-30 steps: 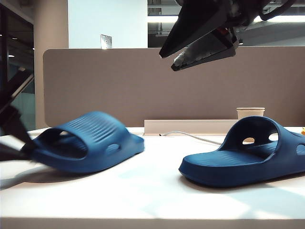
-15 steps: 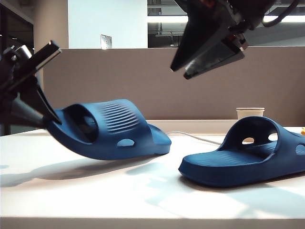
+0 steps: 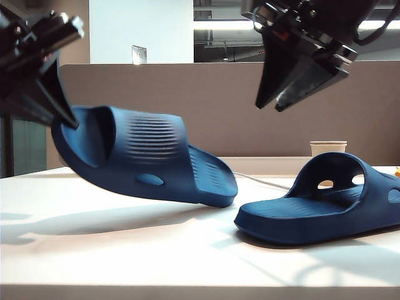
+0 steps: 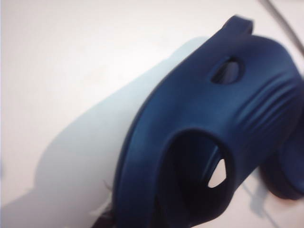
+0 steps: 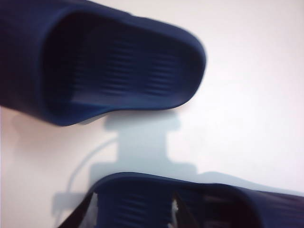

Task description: Interlock the pair of blue slippers on the table with their fronts facing up.

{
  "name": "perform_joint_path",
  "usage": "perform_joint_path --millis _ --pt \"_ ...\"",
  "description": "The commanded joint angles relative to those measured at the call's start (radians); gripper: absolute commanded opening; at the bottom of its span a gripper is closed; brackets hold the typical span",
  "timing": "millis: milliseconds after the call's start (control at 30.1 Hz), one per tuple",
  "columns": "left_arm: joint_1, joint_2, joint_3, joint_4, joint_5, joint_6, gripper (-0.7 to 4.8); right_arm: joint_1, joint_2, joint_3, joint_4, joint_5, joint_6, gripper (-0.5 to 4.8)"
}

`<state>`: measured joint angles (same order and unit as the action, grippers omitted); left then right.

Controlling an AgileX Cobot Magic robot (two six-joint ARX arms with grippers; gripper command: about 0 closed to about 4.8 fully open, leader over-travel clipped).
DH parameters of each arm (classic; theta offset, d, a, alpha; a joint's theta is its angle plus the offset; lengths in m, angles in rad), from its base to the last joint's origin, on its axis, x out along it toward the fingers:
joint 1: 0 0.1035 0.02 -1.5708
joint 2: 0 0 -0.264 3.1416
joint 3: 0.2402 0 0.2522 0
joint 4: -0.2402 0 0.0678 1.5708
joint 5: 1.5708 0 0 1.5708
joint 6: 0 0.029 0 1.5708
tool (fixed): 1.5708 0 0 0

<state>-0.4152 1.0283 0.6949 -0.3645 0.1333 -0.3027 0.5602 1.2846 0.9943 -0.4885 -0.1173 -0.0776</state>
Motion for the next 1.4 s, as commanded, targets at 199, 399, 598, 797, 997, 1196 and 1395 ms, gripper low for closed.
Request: perform_joint_path --millis 199,399,598,797,997,1196,1395 --pt "0.034 -0.055 0.072 -0.088 0.079 0.065 -0.03 -0.121 -0.004 0.002 -0.016 -0.010 0.004 1.97" --pt "0.135 -0.115 0.078 -0.154 0.210 0.060 -0.03 -0.217 -0.004 0.002 -0.026 -0.042 0.004 1.97" --pt "0.248 -0.161 0.078 -0.233 0.447 0.063 -0.03 -0.298 -0.004 0.002 -0.047 -0.099 0.003 1.97" --pt "0.286 -0.180 0.078 -0.288 0.612 0.066 -0.03 -0.370 -0.004 0.002 -0.074 -0.127 0.002 1.74" --pt "0.286 -0.180 0.077 -0.403 0.610 0.148 -0.03 -0.441 -0.003 0.002 -0.085 -0.132 0.002 1.75" --pt "0.286 -0.180 0.077 -0.457 0.604 0.192 -0.03 -0.496 0.021 0.002 -0.084 -0.133 0.008 1.75" --pt "0.287 -0.180 0.077 -0.468 0.604 0.210 -0.03 -0.534 0.104 0.002 -0.083 -0.153 0.024 1.84"
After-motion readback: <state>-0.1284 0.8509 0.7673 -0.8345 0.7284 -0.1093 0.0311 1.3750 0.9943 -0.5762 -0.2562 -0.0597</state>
